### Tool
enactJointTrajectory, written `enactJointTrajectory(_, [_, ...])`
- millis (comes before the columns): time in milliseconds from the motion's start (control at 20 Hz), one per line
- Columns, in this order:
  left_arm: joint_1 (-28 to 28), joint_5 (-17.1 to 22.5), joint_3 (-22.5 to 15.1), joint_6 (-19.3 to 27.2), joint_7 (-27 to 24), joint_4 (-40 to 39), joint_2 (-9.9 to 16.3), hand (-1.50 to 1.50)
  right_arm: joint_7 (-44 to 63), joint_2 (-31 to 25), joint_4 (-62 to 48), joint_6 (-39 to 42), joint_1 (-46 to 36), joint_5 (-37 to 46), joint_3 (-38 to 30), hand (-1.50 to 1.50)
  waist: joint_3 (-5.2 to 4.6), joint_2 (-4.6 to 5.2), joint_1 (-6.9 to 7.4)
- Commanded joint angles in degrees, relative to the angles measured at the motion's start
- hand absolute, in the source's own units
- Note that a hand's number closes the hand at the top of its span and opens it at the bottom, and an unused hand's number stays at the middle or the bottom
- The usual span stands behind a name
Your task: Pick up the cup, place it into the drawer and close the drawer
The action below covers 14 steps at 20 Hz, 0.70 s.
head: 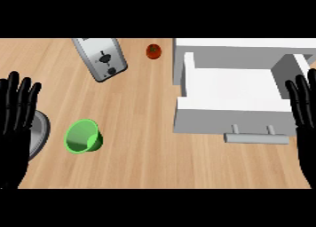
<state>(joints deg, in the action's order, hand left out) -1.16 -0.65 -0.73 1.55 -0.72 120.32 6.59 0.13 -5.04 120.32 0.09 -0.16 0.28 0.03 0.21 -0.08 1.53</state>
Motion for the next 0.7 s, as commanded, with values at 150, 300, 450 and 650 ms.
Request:
enactJointTrajectory(150, [1.9, -16.0, 0.4, 14.8, 2.4, -1.0, -5.7, -1.50, -0.2, 0.9, -1.9, 1.1, -0.1, 0.7, 2.8, -1.50, -0.14, 0.12, -1.48])
enactJointTrajectory(300, [1.8, -9.7, -1.6, 27.7, 4.9, -3.1, -6.5, -1.50, 3.7, 1.1, -1.6, 3.8, 0.3, -5.5, 3.1, -1.50, -0.23, 0.19, -1.82])
enactJointTrajectory(450, [1.1, -11.3, -7.3, 36.4, 2.6, -5.6, -6.5, -1.50, 4.2, 0.0, -3.8, 4.6, -1.8, -7.4, 0.6, -1.50, -0.20, 0.16, -1.71])
enactJointTrajectory(650, [7.9, -12.0, -6.1, 38.1, 3.6, -11.9, -6.6, -1.50, 5.7, 0.3, -0.6, 4.9, 0.2, -7.7, 1.0, -1.50, -0.21, 0.08, -1.78])
